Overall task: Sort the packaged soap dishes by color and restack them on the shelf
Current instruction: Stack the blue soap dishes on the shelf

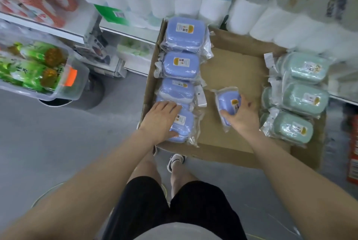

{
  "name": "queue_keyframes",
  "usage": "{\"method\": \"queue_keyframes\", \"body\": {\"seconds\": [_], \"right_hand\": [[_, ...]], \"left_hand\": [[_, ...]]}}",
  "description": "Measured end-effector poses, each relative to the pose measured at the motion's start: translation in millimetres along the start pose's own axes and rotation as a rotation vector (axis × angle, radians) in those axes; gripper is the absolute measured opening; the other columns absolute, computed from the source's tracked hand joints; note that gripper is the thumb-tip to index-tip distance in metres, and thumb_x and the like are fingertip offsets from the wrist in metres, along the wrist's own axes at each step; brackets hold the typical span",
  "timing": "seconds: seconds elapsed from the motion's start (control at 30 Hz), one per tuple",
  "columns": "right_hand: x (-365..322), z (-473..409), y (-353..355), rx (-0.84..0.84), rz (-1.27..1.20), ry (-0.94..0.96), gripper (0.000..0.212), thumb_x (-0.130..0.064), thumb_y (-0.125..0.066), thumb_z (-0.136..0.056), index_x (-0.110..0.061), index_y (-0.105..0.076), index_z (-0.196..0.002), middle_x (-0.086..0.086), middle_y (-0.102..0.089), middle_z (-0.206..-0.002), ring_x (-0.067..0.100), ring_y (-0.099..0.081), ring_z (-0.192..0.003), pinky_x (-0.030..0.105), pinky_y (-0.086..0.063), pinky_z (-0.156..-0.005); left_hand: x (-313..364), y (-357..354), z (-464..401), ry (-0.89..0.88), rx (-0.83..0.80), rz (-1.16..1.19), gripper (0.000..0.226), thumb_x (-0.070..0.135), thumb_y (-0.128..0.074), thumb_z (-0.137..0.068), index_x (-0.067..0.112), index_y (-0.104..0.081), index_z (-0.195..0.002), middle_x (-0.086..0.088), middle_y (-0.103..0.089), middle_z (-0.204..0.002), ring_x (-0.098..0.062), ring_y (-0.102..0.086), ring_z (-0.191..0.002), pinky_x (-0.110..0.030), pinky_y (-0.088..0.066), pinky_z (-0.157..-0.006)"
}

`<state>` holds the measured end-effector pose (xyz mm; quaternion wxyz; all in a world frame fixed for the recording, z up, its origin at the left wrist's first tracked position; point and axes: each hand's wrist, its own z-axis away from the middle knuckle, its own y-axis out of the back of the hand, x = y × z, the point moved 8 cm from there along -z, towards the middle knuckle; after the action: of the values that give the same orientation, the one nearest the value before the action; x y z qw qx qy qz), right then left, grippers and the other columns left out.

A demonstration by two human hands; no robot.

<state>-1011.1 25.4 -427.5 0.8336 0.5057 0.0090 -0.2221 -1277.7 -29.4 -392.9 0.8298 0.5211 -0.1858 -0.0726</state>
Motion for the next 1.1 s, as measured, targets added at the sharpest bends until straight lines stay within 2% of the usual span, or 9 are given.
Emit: {"method": "queue_keyframes", "body": {"seconds": [0.17,0.27,0.37,0.43,0.53,0.67,0.8,0.93,1.1], "right_hand": [[8,1,-35,-0.076,-0.036,-0.105,0.098,-0.062,-0.061,-0.085,-0.005,-0.018,-0.152,0.023,-0.038,-0.140,0.040,-0.043,-0.127,0.043,-0.041,-0.094],[-1,6,-32,-0.072,-0.097,-0.087,0.075,-0.051,-0.043,-0.099,-0.009,-0.015,-0.154,0.024,-0.037,-0.140,0.040,-0.047,-0.120,0.042,-0.042,-0.089],[-14,10,-11,0.033,0.098,0.182,0.068,-0.020,-0.053,-0.097,-0.017,-0.017,-0.154,0.019,-0.029,-0.148,0.042,-0.048,-0.119,0.044,-0.048,-0.081],[-21,11,-10,-0.005,0.374,0.375,0.086,-0.002,-0.062,-0.085,-0.024,-0.017,-0.154,0.011,-0.018,-0.158,0.039,-0.033,-0.136,0.046,-0.047,-0.094],[-33,12,-19,-0.118,0.667,0.603,0.095,0.002,-0.062,-0.085,-0.031,-0.007,-0.156,0.002,-0.001,-0.165,0.034,-0.002,-0.150,0.044,-0.023,-0.118],[-43,7,-39,-0.197,0.827,0.745,0.090,-0.006,-0.065,-0.086,-0.028,-0.012,-0.155,-0.002,0.010,-0.164,0.032,0.010,-0.150,0.046,-0.008,-0.122],[-42,0,-40,-0.139,0.769,0.729,0.081,-0.015,-0.069,-0.085,-0.023,-0.024,-0.152,0.004,-0.012,-0.163,0.034,-0.003,-0.150,0.045,-0.011,-0.122],[-26,-10,-24,-0.068,0.634,0.475,0.092,-0.052,-0.077,-0.072,-0.010,-0.036,-0.143,0.019,-0.043,-0.138,0.038,-0.036,-0.135,0.046,-0.026,-0.114],[-9,-10,-22,-0.060,0.513,0.285,0.091,-0.066,-0.061,-0.080,-0.016,-0.026,-0.147,0.018,-0.046,-0.127,0.037,-0.051,-0.114,0.043,-0.042,-0.095]], "left_hand": [[-3,4,6,0.030,0.073,0.041,0.090,0.052,-0.080,-0.063,0.012,-0.048,-0.138,-0.009,-0.056,-0.129,-0.034,-0.052,-0.116,-0.045,-0.043,-0.101],[-7,15,8,0.046,0.163,0.092,0.085,0.057,-0.071,-0.067,0.008,-0.052,-0.134,-0.012,-0.059,-0.123,-0.036,-0.056,-0.105,-0.044,-0.047,-0.094],[-12,30,4,0.088,0.207,0.112,0.085,0.063,-0.064,-0.071,0.008,-0.051,-0.134,-0.013,-0.058,-0.125,-0.035,-0.055,-0.106,-0.044,-0.047,-0.094],[-14,35,-1,0.103,0.201,0.094,0.085,0.063,-0.065,-0.074,0.009,-0.048,-0.137,-0.013,-0.055,-0.128,-0.036,-0.053,-0.111,-0.045,-0.046,-0.097],[-14,37,-8,0.125,0.193,0.071,0.086,0.064,-0.065,-0.076,0.011,-0.044,-0.140,-0.012,-0.053,-0.129,-0.036,-0.052,-0.112,-0.045,-0.043,-0.098],[-15,53,-11,0.240,0.302,0.154,0.085,0.064,-0.064,-0.077,0.015,-0.039,-0.142,-0.011,-0.051,-0.128,-0.034,-0.052,-0.107,-0.043,-0.045,-0.091],[-32,68,-19,0.487,0.337,0.185,0.087,0.071,-0.053,-0.080,0.020,-0.028,-0.147,-0.009,-0.040,-0.139,-0.035,-0.045,-0.118,-0.045,-0.042,-0.095],[-39,64,-30,0.576,0.215,0.332,0.096,0.071,-0.055,-0.079,0.020,-0.017,-0.151,-0.010,-0.028,-0.148,-0.035,-0.034,-0.132,-0.045,-0.036,-0.103],[-26,67,-26,0.432,0.141,0.226,0.077,0.017,-0.055,-0.091,0.028,-0.009,-0.151,-0.008,-0.012,-0.154,-0.036,-0.042,-0.125,-0.044,-0.046,-0.082]]}}
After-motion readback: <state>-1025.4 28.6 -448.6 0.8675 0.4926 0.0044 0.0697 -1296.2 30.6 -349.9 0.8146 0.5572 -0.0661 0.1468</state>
